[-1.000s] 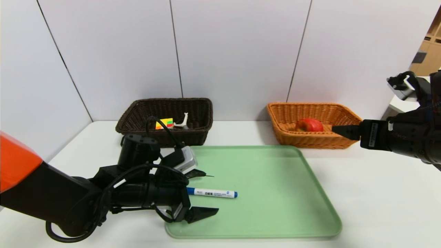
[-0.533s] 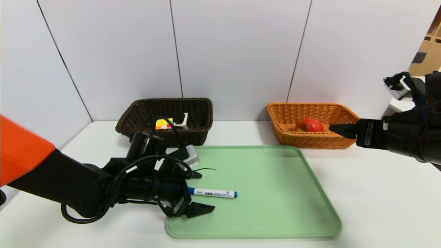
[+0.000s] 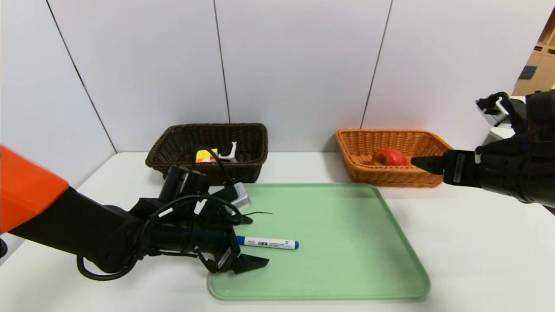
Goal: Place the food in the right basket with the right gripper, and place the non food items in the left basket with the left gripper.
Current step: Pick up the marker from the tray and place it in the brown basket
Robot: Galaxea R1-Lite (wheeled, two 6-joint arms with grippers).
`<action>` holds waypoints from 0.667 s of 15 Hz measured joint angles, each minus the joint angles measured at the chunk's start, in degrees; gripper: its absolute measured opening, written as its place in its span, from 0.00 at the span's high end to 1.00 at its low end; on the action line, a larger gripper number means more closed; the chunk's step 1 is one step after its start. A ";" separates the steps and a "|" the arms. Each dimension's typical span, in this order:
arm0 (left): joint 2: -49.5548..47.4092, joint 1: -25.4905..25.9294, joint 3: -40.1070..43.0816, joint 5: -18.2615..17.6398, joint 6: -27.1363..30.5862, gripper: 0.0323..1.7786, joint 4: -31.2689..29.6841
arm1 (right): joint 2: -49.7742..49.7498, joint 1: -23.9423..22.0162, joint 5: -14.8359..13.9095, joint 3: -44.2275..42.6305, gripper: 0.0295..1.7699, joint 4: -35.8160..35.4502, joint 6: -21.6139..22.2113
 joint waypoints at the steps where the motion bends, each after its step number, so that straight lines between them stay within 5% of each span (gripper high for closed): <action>1: -0.11 -0.04 0.13 0.05 0.00 0.05 0.02 | 0.09 0.00 0.02 -0.04 0.04 0.00 0.02; 7: -0.80 -0.65 1.18 0.17 -0.26 0.05 -0.09 | 0.17 0.00 0.00 -0.12 0.04 0.00 0.00; 10: -1.35 -1.08 1.66 0.17 -0.28 0.29 -0.09 | 0.09 -0.04 0.00 -0.12 0.04 0.00 0.00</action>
